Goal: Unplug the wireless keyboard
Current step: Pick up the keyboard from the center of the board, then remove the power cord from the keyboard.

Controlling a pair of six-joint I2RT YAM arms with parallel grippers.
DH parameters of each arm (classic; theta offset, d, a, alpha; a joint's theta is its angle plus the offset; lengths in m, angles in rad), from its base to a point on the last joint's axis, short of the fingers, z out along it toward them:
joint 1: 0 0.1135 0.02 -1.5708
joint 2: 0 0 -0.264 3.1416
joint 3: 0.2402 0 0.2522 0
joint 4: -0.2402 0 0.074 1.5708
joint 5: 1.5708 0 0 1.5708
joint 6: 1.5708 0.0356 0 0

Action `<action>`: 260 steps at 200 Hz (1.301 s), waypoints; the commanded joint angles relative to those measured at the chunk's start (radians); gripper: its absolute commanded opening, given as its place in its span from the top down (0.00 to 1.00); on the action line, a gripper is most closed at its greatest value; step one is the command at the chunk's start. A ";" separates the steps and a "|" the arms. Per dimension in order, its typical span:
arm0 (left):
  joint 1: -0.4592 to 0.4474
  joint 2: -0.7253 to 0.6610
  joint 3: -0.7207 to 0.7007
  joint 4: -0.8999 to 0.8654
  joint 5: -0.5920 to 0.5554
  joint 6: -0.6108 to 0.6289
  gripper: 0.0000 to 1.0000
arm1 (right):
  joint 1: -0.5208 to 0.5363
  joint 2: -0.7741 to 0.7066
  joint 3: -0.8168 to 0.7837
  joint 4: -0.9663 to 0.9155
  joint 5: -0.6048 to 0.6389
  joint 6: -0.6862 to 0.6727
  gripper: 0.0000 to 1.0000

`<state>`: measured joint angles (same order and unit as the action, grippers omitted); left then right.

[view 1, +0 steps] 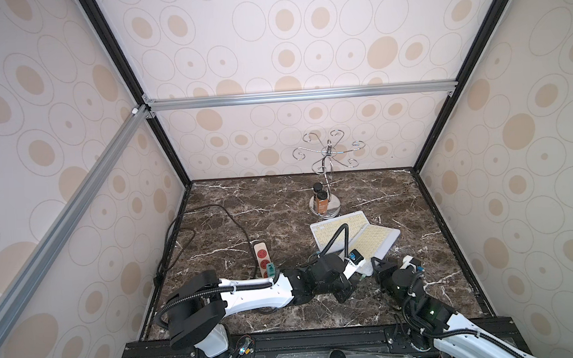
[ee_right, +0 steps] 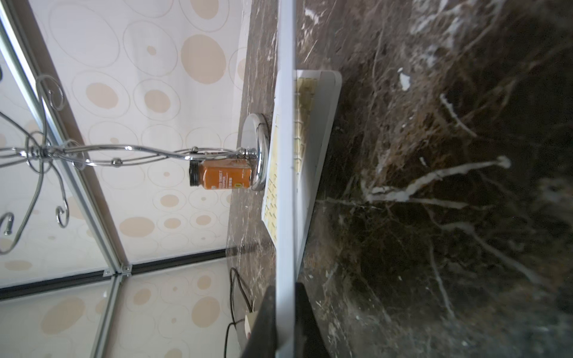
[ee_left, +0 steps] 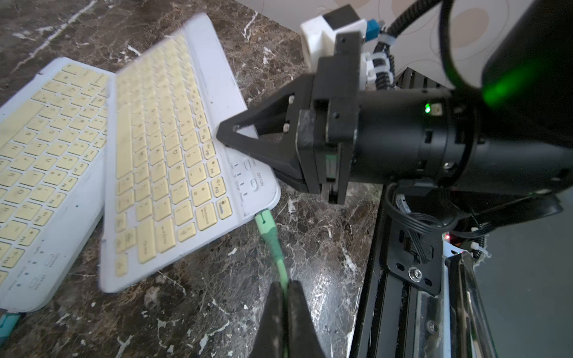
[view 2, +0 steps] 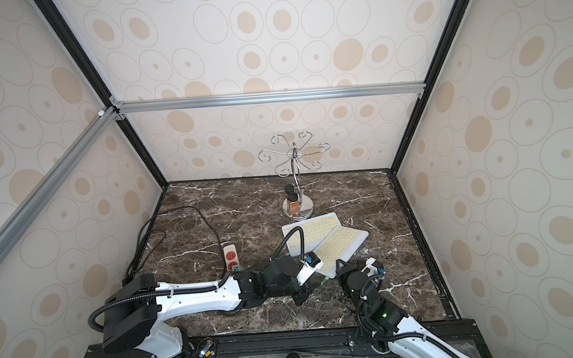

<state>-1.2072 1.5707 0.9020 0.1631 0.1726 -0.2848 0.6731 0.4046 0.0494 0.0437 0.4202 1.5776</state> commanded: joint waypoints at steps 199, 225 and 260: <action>-0.003 -0.396 -0.316 0.386 -0.078 0.036 0.37 | 0.050 0.023 0.349 0.009 0.087 -0.618 1.00; -0.003 -0.401 -0.384 0.485 -0.081 0.039 0.34 | 0.167 0.089 0.354 0.075 0.208 -0.657 1.00; -0.003 -0.362 -0.390 0.509 -0.063 -0.001 0.34 | 0.351 0.146 0.369 0.112 0.405 -0.696 1.00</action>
<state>-1.2083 1.1908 0.5083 0.5877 0.0990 -0.2661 0.9283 0.5377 0.3649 0.0395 0.6376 0.9363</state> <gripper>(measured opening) 0.664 0.074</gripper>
